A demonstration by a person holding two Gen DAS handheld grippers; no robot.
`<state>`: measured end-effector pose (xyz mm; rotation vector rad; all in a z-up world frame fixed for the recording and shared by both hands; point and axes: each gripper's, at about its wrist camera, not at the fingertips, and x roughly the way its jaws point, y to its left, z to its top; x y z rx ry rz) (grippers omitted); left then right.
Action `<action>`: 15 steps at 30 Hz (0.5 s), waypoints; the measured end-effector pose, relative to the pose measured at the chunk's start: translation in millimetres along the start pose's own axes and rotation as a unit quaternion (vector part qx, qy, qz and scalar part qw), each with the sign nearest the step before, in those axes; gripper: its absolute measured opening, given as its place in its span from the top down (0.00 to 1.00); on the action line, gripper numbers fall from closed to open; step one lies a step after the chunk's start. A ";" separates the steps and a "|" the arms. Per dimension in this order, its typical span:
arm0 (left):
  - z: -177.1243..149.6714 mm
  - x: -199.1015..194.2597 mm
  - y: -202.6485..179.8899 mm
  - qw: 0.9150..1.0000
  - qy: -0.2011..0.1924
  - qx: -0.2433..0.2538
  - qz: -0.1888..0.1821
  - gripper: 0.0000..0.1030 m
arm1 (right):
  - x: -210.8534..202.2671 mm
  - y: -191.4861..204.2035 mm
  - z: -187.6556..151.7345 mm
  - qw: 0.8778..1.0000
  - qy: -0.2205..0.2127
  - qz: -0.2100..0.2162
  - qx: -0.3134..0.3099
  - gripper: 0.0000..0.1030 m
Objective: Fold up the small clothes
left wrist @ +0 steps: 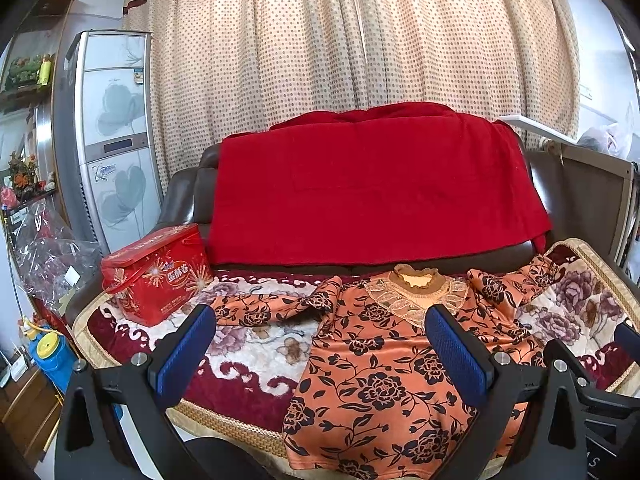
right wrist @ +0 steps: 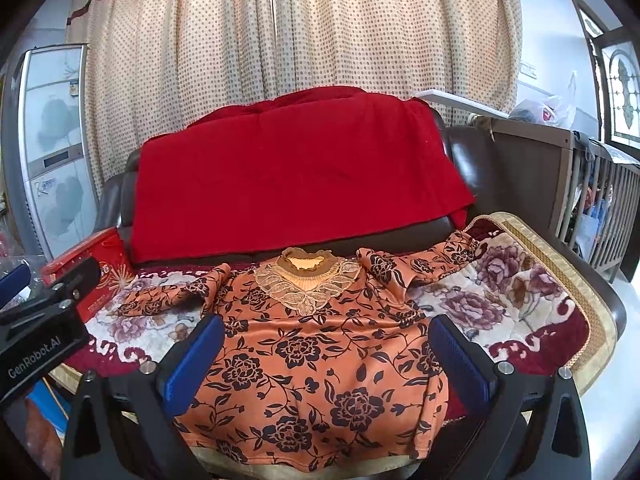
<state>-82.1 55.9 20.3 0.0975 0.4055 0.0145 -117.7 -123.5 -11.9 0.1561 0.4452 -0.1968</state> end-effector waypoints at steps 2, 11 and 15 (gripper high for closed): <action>-0.8 1.3 -0.9 1.000 0.002 0.002 -0.001 0.00 | 1.5 -0.4 -0.6 1.000 0.002 -0.002 0.000 0.00; -1.9 6.9 -0.3 1.000 0.008 0.001 -0.003 0.00 | 7.3 0.1 -1.3 1.000 -0.010 -0.007 -0.010 0.00; -2.2 8.1 1.9 1.000 0.008 -0.002 -0.003 0.00 | 8.7 0.7 -0.3 1.000 -0.019 0.001 -0.001 0.00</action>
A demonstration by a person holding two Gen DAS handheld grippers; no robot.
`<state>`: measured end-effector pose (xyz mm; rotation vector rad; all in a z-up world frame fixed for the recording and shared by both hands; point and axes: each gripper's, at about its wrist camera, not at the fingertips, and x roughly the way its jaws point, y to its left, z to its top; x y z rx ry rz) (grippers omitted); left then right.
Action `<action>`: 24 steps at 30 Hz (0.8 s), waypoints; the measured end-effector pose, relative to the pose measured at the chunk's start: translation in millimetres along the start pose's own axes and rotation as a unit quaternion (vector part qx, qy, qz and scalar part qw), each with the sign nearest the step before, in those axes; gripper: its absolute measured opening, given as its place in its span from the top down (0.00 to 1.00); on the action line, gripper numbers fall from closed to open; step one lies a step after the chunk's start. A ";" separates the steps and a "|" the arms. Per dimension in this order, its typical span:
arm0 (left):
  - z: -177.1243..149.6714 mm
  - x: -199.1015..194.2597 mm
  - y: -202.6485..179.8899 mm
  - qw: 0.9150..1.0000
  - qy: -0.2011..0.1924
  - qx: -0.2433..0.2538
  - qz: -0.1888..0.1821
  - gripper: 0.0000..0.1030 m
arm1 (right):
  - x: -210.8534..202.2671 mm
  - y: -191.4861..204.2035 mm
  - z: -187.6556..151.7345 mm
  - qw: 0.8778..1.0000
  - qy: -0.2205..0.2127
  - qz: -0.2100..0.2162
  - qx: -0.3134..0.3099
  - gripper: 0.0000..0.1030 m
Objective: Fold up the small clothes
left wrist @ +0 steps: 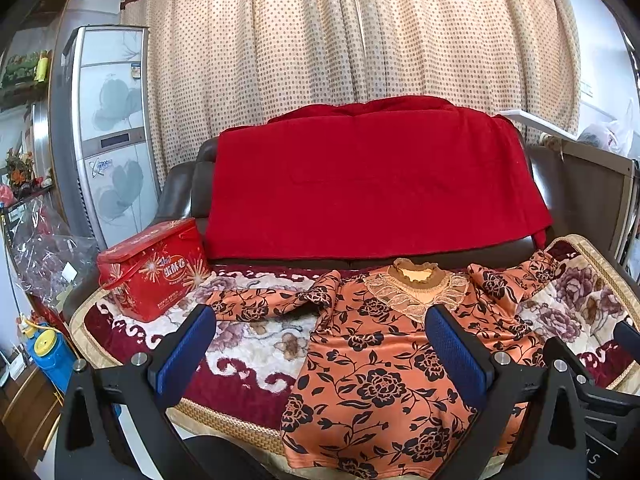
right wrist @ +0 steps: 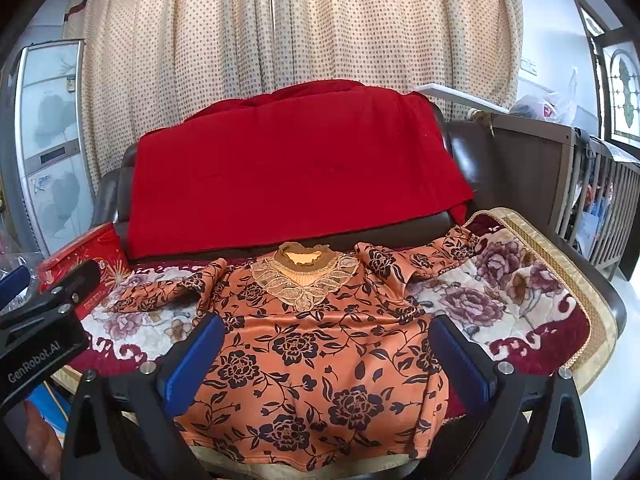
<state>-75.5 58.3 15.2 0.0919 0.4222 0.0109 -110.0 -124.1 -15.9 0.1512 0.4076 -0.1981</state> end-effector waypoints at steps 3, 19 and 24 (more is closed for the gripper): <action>0.1 1.4 0.4 1.000 0.000 0.000 0.002 0.00 | 0.9 1.1 0.8 1.000 -0.002 0.001 -0.001 0.00; 0.0 58.4 -8.7 0.999 0.039 0.004 0.011 0.00 | 52.7 -5.7 6.8 1.000 0.027 -0.007 0.005 0.00; 0.0 100.2 -20.8 0.997 0.071 0.010 -0.004 0.00 | 85.0 -18.2 10.0 0.999 0.043 -0.018 0.000 0.00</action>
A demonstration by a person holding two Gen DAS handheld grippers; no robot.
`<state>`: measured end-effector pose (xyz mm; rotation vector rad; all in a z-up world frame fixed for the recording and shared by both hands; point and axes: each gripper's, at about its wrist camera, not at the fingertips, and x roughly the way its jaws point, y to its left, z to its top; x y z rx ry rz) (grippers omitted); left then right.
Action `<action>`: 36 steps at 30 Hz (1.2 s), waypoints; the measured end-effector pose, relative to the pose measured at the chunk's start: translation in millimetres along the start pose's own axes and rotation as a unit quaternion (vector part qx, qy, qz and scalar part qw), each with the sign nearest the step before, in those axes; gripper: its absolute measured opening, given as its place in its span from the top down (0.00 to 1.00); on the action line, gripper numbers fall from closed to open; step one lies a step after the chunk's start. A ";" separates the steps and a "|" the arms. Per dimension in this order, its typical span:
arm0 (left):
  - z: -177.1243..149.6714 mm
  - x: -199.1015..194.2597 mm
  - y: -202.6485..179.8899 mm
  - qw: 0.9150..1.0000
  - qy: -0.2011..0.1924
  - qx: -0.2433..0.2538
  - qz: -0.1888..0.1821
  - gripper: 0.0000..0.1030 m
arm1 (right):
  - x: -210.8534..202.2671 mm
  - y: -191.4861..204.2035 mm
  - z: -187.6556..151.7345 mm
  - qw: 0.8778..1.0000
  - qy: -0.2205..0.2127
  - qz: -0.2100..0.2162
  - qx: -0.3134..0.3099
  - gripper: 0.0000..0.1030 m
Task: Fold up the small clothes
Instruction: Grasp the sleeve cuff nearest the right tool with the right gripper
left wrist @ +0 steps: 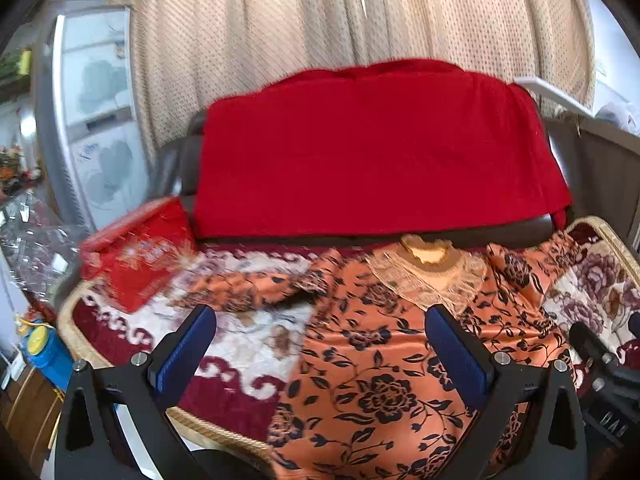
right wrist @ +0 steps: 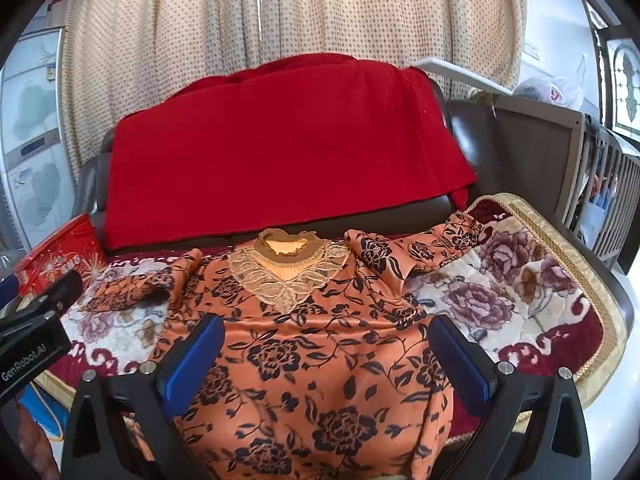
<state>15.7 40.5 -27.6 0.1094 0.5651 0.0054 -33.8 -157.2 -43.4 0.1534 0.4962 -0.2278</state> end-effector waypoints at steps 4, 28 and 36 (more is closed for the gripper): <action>3.2 68.7 -16.0 0.997 0.074 0.001 -0.035 0.00 | 44.2 -40.9 10.7 0.999 0.027 0.028 0.035 0.00; -0.4 268.7 -101.8 0.990 0.125 0.049 -0.048 0.00 | 370.5 -352.3 43.1 0.904 0.108 0.041 0.411 0.27; -8.0 278.4 -108.1 0.989 0.125 0.067 -0.038 0.00 | 402.4 -373.8 66.4 0.924 0.075 -0.049 0.372 0.40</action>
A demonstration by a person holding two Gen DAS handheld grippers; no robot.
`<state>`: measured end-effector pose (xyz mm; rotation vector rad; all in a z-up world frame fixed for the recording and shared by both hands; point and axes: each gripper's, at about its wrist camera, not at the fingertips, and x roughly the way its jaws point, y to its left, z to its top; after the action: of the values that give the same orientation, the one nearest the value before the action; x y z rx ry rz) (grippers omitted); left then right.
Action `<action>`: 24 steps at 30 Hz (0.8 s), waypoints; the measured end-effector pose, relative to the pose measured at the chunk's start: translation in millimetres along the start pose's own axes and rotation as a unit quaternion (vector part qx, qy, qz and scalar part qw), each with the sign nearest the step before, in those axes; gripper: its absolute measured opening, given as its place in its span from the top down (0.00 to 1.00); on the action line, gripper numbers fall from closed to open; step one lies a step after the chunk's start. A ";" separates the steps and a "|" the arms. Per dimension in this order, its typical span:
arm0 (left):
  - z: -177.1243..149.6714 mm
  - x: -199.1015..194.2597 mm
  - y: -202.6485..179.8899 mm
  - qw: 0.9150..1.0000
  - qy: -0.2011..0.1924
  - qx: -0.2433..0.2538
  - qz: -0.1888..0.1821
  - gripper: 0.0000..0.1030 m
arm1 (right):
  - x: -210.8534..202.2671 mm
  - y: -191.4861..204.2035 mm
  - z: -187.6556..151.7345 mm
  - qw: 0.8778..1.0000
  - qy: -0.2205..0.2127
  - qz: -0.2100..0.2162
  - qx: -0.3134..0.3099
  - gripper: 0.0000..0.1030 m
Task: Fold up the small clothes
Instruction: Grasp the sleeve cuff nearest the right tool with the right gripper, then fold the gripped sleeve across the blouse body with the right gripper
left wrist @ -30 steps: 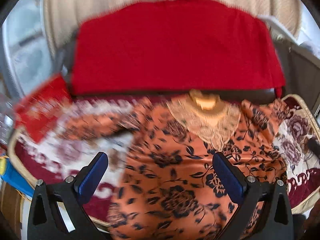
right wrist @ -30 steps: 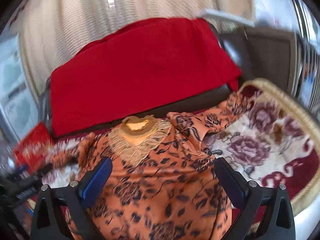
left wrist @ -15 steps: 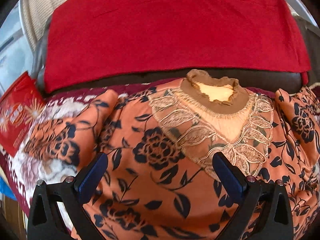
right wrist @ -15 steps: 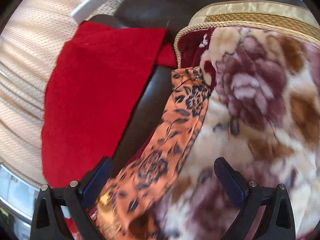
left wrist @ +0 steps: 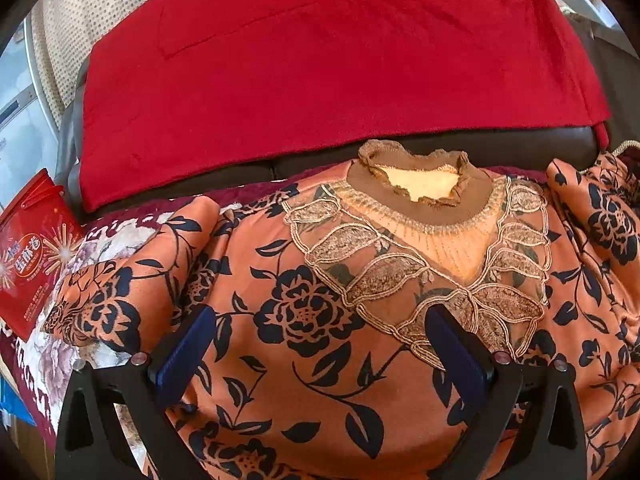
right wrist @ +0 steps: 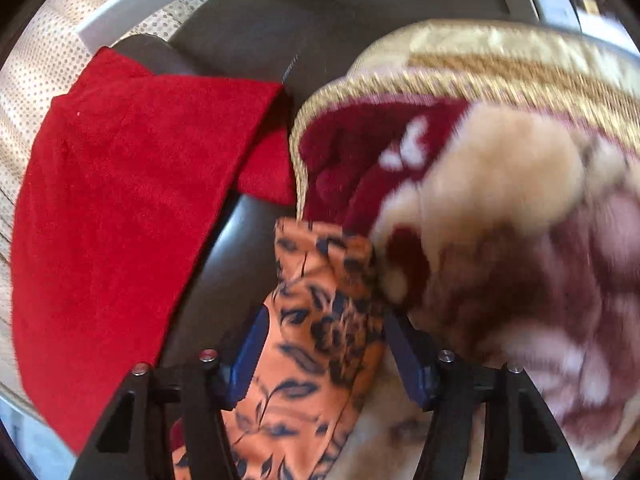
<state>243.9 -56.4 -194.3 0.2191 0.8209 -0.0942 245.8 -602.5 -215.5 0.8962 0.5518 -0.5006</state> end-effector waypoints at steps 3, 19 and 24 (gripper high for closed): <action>-1.0 1.4 -6.2 1.000 -0.003 0.013 0.003 0.00 | 9.1 13.3 9.3 0.999 -0.016 -0.017 -0.029 0.42; 9.7 -15.3 13.0 1.000 -0.025 -0.007 0.009 0.00 | -22.6 83.0 27.6 0.993 -0.041 0.095 -0.058 0.85; 15.3 -24.0 46.3 0.998 -0.026 -0.048 0.014 0.00 | -84.9 149.8 -3.7 0.974 -0.012 0.206 -0.099 0.85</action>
<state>246.3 -14.9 -159.3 0.1365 0.7682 -0.0347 273.2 -505.3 -76.0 0.7855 0.3710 -0.0782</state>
